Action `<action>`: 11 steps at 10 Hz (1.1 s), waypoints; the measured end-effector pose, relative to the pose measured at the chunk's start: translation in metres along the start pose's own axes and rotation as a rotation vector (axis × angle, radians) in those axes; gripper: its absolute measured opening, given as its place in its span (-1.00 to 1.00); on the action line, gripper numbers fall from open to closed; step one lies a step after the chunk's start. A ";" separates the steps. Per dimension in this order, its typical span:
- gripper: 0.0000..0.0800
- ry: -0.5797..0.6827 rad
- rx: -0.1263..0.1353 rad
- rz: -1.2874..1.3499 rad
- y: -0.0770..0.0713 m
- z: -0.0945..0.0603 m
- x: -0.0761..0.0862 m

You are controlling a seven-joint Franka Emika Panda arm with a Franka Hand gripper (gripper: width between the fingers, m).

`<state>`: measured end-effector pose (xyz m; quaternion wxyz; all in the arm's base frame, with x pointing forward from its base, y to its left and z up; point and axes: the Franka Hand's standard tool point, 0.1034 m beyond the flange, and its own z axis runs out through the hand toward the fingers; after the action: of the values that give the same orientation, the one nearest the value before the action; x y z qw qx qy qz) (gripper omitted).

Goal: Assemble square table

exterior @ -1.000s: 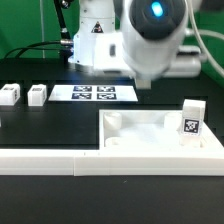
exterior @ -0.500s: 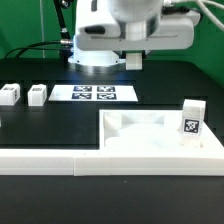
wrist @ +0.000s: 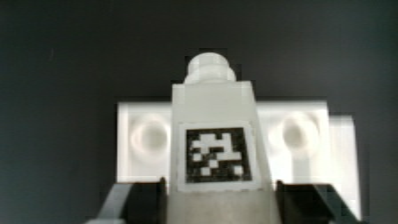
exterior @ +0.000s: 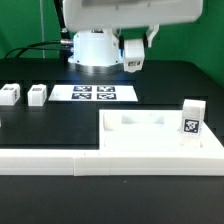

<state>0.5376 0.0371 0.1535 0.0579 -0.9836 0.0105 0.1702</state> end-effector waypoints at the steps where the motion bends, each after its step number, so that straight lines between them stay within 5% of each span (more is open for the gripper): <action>1: -0.27 0.065 -0.004 0.002 0.002 0.004 -0.001; 5: -0.27 0.344 -0.024 -0.003 0.008 0.000 0.012; 7: -0.27 0.460 0.048 -0.009 0.024 -0.019 0.041; 8: -0.27 0.528 0.033 -0.001 0.029 -0.034 0.056; 11: -0.27 0.736 -0.060 -0.001 0.043 -0.033 0.057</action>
Offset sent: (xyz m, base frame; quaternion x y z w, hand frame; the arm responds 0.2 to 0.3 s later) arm 0.0000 0.0000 0.0000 0.0000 0.1938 0.0000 0.9810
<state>0.6003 -0.0096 0.1604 0.0213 -0.9802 0.0253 -0.1950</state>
